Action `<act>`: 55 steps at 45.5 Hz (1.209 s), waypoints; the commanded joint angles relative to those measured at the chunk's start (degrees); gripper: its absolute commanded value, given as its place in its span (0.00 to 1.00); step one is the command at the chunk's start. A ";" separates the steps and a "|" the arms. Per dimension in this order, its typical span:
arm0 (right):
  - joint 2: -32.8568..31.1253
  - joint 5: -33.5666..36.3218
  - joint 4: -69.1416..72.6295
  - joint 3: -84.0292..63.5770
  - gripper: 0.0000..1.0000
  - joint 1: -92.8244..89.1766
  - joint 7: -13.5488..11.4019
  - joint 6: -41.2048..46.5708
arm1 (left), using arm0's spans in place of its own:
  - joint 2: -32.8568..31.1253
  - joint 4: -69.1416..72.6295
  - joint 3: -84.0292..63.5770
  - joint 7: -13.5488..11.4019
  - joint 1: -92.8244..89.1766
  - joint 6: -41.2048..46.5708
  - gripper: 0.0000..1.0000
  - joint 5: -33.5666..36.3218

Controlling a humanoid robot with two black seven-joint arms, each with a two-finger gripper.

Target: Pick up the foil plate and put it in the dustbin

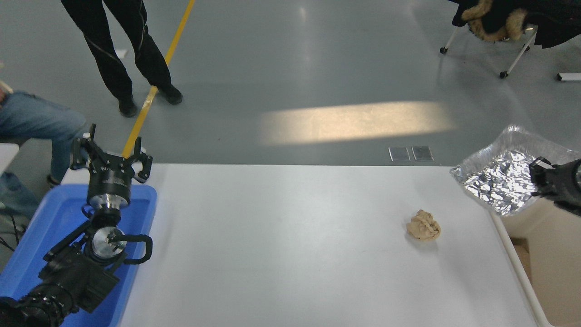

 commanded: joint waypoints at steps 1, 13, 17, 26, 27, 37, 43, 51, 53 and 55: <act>-2.76 2.56 -20.49 17.98 0.00 -28.16 0.00 -2.89 | 0.03 0.05 -0.01 0.01 -0.01 -0.01 0.99 0.01; 3.31 2.56 -36.23 28.54 0.00 -43.37 0.09 -2.80 | 0.03 -0.03 -0.09 0.01 -0.01 -0.01 0.99 0.01; 4.62 2.56 -38.78 29.60 0.00 -45.66 0.09 -2.80 | 0.03 -0.03 -0.09 0.01 -0.01 -0.01 0.99 0.01; 7.26 2.47 -40.28 29.69 0.60 -47.16 0.00 -2.98 | 0.03 -0.03 -0.09 0.01 -0.01 -0.01 0.99 0.01; 7.26 2.38 -40.37 29.69 0.83 -47.16 0.00 -3.07 | 0.03 -0.03 -0.09 0.01 -0.01 -0.01 0.99 0.01; 7.35 3.00 -39.84 29.78 1.00 -46.46 -0.26 -2.45 | 0.03 -0.03 -0.09 0.01 -0.01 -0.01 0.99 0.01; 6.83 3.00 -37.21 29.86 1.00 -44.36 -0.17 -1.84 | 0.03 -0.03 -0.09 0.01 -0.01 -0.01 0.99 0.01; -3.09 0.37 -22.11 28.72 1.00 -34.26 0.18 -1.83 | 0.03 0.05 -0.01 0.01 -0.01 -0.01 0.99 0.10; -4.77 -2.00 -17.98 28.37 1.00 -30.65 0.18 -2.10 | 0.03 -0.03 -0.01 0.01 -0.10 -0.01 0.99 0.18; -6.35 -5.16 -14.02 28.19 1.00 -27.23 0.18 -2.19 | 0.03 -0.03 -0.01 0.01 -0.10 -0.01 0.99 0.18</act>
